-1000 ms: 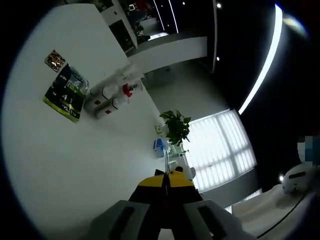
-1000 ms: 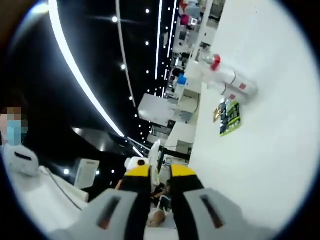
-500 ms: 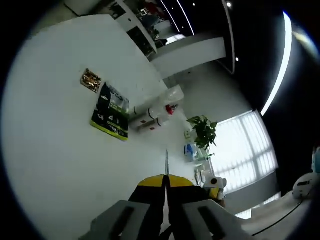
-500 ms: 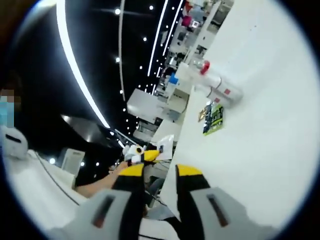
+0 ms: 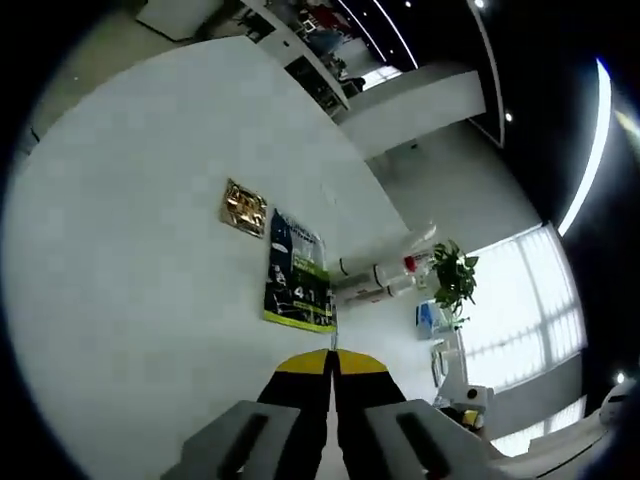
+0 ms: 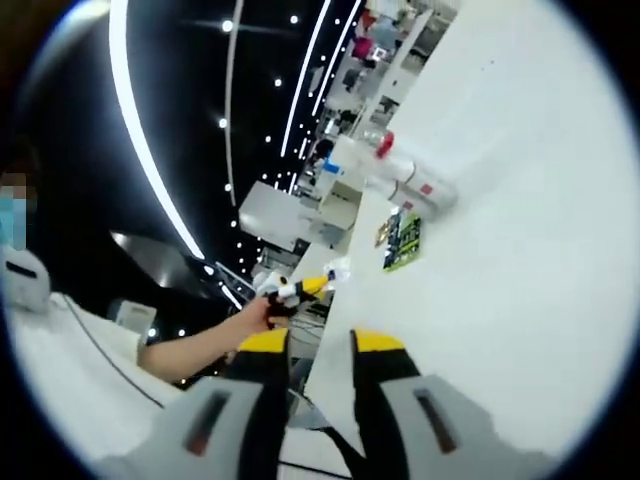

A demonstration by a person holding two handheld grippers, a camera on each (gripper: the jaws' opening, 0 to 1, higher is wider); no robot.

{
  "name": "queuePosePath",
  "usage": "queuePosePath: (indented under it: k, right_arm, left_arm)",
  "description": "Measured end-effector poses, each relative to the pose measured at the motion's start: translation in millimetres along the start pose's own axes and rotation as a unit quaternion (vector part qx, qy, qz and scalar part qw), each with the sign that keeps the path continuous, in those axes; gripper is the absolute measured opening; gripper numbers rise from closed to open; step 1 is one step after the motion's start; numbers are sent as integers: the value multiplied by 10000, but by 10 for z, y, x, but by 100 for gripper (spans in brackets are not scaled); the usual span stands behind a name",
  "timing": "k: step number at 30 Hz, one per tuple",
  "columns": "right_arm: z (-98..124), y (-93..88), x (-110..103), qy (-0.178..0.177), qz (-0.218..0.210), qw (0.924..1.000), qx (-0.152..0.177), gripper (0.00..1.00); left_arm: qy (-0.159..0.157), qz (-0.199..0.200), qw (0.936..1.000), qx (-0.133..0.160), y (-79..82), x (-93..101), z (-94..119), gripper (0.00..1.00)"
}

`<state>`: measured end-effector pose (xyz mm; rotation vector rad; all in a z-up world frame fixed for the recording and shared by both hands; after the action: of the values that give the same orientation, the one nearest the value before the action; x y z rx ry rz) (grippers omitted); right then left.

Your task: Arrange the skincare products in the storage area until every visible bottle or jar stands upright without overlapping.

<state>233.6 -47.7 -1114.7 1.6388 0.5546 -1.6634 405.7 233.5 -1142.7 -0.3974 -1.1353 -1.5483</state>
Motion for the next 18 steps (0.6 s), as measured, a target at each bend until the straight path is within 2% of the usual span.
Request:
queuePosePath:
  k: [4, 9, 18]
  right_arm:
    - [-52, 64, 6, -54, -26, 10000, -22, 22]
    - [-100, 156, 40, -132, -40, 9999, -65, 22]
    - [-57, 224, 160, -336, -149, 9993, 3, 22]
  left_arm:
    - [260, 61, 9996, -120, 145, -194, -56, 1]
    - [391, 101, 9990, -185, 266, -339, -107, 1]
    - [590, 120, 9972, -441, 344, -537, -335, 1]
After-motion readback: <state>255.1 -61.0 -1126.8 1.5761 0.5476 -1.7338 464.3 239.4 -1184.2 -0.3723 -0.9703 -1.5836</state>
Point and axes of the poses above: the point that each gripper's makers call its tool centre point, and the gripper's own axes: z roughly backward along the fingers, x roughly to its right, y roughly out of its top, the point moved 5 cm from there along z, roughly backward along the fingers, and after that the axes turned 13 degrees about -z, right-handed, at the moved point
